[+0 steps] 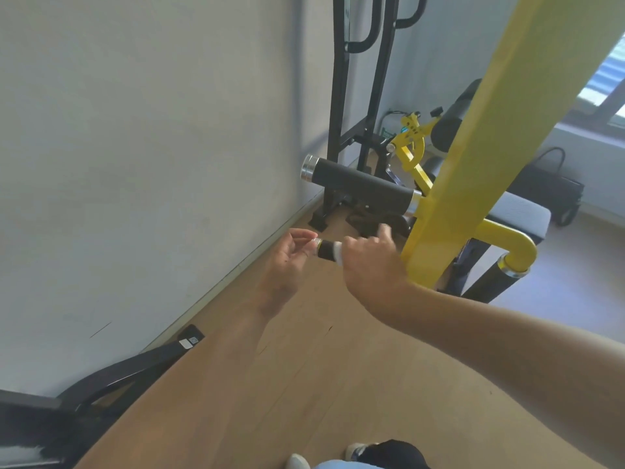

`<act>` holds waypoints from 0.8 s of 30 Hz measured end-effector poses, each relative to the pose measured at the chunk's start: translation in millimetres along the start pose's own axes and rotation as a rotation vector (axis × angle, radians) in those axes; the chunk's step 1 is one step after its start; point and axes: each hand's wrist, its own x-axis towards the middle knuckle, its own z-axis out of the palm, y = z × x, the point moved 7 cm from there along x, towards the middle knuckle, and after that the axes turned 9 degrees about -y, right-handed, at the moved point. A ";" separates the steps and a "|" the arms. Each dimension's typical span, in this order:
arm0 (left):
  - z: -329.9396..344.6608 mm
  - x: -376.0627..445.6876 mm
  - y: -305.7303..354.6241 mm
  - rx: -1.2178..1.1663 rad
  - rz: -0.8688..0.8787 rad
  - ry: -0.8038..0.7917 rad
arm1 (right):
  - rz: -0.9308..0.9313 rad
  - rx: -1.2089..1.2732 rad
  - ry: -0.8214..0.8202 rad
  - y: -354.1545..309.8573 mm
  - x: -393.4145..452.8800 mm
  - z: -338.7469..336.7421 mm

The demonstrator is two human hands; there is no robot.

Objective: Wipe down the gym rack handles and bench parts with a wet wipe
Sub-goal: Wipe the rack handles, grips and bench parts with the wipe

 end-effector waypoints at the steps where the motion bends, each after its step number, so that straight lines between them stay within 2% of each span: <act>1: 0.0 0.3 -0.3 0.000 0.001 -0.001 | 0.032 -0.134 -0.059 8.8 -8.3 3.9; 4: 5.4 0.8 -0.9 0.005 -0.008 -0.011 | 0.041 -0.396 -0.180 14.9 -22.9 10.9; 6: 10.2 -0.3 1.4 0.006 -0.018 -0.021 | 0.032 -0.279 -0.136 3.3 -12.8 1.9; 8: 12.4 -2.7 3.8 0.020 -0.033 -0.031 | -0.029 -0.045 0.001 -15.4 2.9 -11.7; 11: 13.4 -6.3 8.4 0.020 -0.031 -0.042 | -0.097 0.209 0.120 -28.2 13.0 -15.7; 14: 9.0 -7.5 6.5 0.026 -0.031 0.015 | -0.042 0.222 0.189 -11.3 3.1 -3.9; 16: 7.2 -9.2 5.4 0.031 -0.041 0.051 | -0.022 0.158 0.119 5.0 -13.8 -2.8; 18: 6.1 -11.4 5.8 0.045 -0.047 0.082 | -0.118 0.044 0.013 11.4 -35.9 -10.8; 19: 5.4 -12.7 7.9 0.053 -0.052 0.095 | -0.184 0.082 0.027 13.7 -48.1 -27.3; 21: 4.0 -14.3 16.3 0.106 -0.058 0.096 | -0.228 0.324 0.074 23.6 -70.0 -70.7; 24: -6.5 -13.3 34.8 0.130 -0.006 0.122 | -0.188 0.925 0.123 48.7 -82.5 -111.1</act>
